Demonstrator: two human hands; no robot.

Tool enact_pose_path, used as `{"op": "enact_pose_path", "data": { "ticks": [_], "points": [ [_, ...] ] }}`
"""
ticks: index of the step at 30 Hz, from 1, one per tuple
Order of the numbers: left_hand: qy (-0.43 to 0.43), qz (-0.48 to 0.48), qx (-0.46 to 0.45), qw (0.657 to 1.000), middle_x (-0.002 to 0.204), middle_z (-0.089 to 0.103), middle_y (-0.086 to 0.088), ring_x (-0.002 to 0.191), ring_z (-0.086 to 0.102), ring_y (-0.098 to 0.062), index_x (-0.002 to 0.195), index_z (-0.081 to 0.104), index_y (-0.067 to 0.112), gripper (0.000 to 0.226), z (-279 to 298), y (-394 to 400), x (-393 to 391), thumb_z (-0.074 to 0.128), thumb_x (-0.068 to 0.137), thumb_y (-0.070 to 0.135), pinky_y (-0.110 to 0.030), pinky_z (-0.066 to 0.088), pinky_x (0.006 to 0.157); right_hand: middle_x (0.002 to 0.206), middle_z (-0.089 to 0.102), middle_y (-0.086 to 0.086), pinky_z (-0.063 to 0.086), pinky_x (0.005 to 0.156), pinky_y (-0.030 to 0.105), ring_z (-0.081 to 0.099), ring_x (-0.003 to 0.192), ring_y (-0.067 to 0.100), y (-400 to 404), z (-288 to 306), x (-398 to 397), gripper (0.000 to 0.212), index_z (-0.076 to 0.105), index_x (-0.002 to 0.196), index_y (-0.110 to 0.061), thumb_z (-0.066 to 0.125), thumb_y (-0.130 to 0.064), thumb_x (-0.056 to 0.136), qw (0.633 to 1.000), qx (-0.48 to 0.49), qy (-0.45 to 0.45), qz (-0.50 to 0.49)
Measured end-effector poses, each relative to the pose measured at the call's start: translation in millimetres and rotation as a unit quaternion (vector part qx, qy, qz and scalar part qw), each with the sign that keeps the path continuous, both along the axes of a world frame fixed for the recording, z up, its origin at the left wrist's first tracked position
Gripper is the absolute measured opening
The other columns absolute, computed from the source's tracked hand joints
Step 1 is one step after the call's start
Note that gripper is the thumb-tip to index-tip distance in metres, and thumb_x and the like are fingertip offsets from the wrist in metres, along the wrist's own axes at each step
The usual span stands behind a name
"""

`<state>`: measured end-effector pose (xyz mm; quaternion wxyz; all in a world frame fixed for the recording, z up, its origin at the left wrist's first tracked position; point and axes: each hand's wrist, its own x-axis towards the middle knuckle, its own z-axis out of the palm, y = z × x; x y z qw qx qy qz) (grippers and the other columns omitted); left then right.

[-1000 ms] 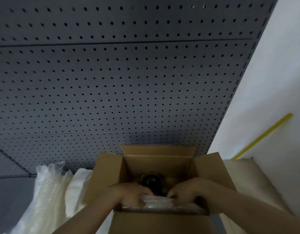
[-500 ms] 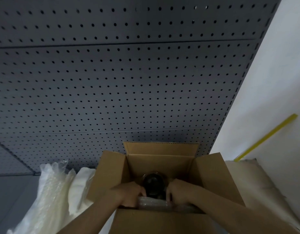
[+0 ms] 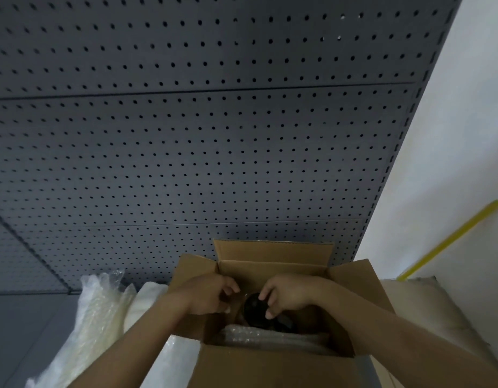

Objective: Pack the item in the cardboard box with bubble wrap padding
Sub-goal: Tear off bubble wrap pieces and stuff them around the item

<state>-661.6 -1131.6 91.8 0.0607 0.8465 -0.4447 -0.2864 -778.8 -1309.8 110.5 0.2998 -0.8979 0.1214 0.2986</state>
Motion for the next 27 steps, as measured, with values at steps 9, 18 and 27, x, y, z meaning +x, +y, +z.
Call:
{"op": "enact_pose_path", "data": {
  "ticks": [9,18,27],
  "points": [
    [-0.046,0.06,-0.069,0.995,0.125,0.062,0.01,0.112,0.058,-0.006,0.129,0.057,0.03,0.043,38,99,56,0.064,0.089,0.019,-0.021,0.045,0.098,0.133,0.056,-0.001,0.043,0.101,0.034,0.053,0.119,0.019,70,23,41,0.049,0.053,0.133,-0.022,0.066,-0.029,0.087,0.995,-0.093,-0.008,0.035],
    [-0.118,0.045,0.014,0.992,0.129,0.06,0.01,0.113,0.058,-0.011,0.133,0.052,0.028,0.046,46,256,126,0.064,0.089,0.029,-0.028,0.046,0.093,0.121,0.064,0.01,0.05,0.079,0.03,0.059,0.097,0.019,195,43,112,0.035,0.063,0.122,-0.008,0.059,-0.024,0.091,0.983,-0.175,-0.044,0.036],
    [-0.081,0.091,0.038,0.992,0.128,0.061,0.007,0.114,0.057,-0.013,0.134,0.051,0.03,0.048,28,329,150,0.065,0.088,0.031,-0.031,0.048,0.096,0.13,0.059,0.011,0.047,0.096,0.036,0.058,0.116,0.028,282,34,152,0.045,0.058,0.127,-0.008,0.061,-0.033,0.09,0.986,-0.154,-0.043,0.054]
  ]
}}
